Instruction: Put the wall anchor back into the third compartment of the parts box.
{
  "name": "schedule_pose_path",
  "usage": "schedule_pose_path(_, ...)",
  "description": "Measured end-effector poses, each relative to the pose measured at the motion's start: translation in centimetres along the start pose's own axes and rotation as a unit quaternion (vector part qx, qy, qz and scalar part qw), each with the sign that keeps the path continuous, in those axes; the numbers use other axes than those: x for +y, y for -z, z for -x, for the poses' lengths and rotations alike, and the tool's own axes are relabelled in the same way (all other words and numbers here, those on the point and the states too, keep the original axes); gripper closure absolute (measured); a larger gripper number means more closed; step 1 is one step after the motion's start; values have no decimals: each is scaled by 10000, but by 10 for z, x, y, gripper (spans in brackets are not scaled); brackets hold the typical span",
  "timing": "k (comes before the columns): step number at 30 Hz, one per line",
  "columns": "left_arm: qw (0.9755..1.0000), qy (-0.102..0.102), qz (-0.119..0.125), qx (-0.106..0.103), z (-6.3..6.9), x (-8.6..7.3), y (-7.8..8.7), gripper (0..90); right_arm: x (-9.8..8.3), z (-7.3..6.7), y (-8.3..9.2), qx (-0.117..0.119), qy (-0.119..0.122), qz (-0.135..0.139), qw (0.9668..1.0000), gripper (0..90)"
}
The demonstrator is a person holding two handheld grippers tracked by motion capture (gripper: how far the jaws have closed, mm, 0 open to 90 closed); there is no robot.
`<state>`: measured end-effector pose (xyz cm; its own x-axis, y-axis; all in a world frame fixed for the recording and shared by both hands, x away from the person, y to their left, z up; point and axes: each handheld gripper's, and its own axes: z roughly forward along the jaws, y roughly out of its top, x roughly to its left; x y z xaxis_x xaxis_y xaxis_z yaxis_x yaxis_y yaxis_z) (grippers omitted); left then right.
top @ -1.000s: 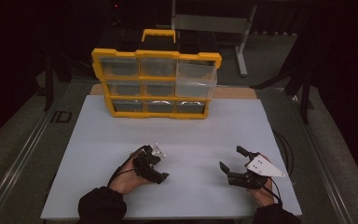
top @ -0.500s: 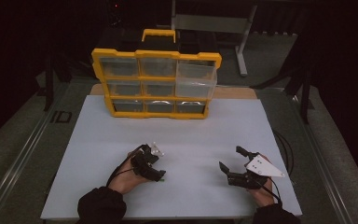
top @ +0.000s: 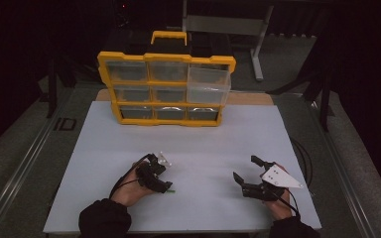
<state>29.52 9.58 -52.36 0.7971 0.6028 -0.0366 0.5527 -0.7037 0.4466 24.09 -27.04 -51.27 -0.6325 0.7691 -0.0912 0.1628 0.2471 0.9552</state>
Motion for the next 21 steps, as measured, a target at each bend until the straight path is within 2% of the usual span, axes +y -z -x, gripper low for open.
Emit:
schedule_pose_path(13,9998,-122,-147,-63,-2,-4,6,461,0,0,0,27,-1,-27,10000,147)
schedule_pose_path(14,9998,-139,-154,-74,-1,-4,6,509,0,-1,-1,33,3,-40,10000,148)
schedule_pose_path(21,9992,-270,-265,-158,3,-3,8,669,0,-1,-1,44,2,-64,10000,150)
